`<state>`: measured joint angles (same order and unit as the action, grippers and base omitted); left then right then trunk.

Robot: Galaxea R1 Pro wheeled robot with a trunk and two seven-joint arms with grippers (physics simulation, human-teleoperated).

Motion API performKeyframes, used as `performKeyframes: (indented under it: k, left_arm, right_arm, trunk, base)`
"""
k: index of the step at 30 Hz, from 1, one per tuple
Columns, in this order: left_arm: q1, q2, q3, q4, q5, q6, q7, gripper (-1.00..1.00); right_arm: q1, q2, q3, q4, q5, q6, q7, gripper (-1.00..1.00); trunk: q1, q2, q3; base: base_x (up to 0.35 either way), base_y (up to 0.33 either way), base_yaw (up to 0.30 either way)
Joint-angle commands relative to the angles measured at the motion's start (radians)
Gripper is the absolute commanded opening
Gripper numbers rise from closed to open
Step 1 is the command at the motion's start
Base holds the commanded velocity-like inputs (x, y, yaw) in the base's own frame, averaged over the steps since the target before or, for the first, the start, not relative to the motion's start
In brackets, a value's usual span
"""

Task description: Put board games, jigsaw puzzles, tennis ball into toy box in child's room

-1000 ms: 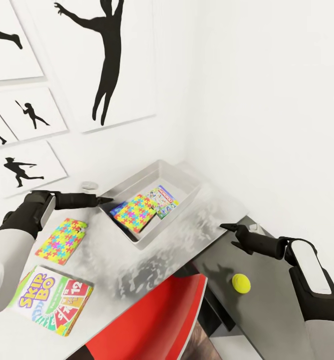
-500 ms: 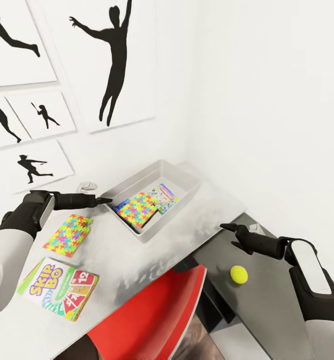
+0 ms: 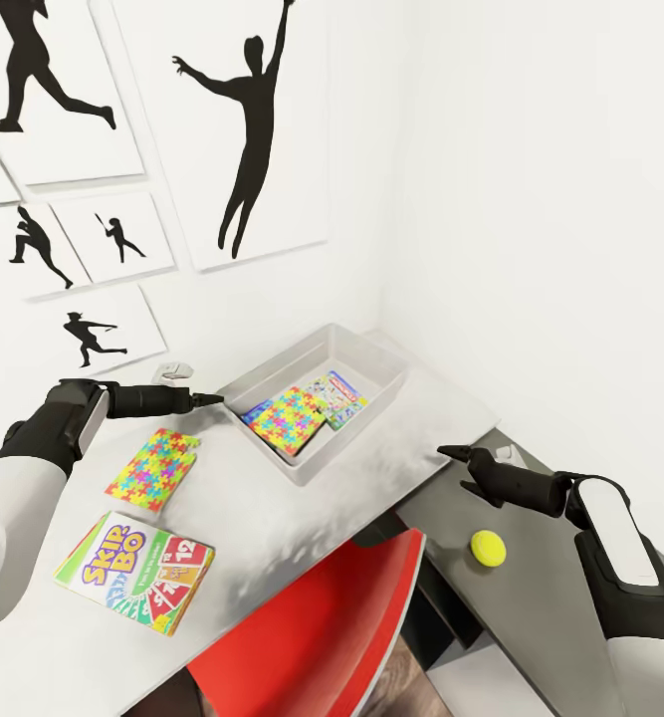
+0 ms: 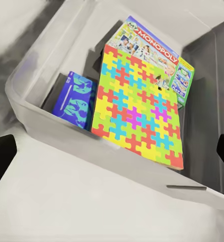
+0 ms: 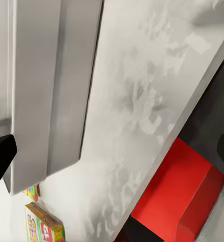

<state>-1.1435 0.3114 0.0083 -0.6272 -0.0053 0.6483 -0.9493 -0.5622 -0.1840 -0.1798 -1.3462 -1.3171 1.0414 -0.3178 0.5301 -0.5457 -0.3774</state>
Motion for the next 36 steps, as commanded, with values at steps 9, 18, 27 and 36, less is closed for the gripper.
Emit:
performKeyframes:
  k: [9,18,27,36]
  left_arm:
    - [-0.001,-0.001,-0.001,0.0,-0.001,0.006,-0.003,1.0]
    - [-0.001,-0.002,-0.001,0.0,-0.003,0.006,-0.002,1.0]
    - [-0.001,-0.002,-0.001,0.0,-0.004,0.005,-0.001,1.0]
    - [0.0,-0.001,-0.001,0.0,-0.004,0.003,-0.001,1.0]
  right_arm:
    - [0.0,0.0,0.003,0.039,-0.005,-0.041,-0.012,1.0]
    - [-0.001,0.0,0.006,0.041,0.025,-0.047,-0.011,1.0]
    - [-0.001,0.0,0.006,0.041,0.025,-0.048,-0.01,1.0]
    - [-0.001,0.0,0.007,0.039,0.026,-0.049,-0.01,1.0]
  trunk:
    - [0.0,-0.001,0.002]
    - [0.0,-0.001,0.002]
    - [0.0,-0.001,0.004]
    - [0.0,-0.001,0.018]
  base:
    - [0.0,0.001,0.018]
    - [0.0,0.0,0.0]
    - [-0.108,0.0,0.009]
    - [-0.123,0.0,0.091]
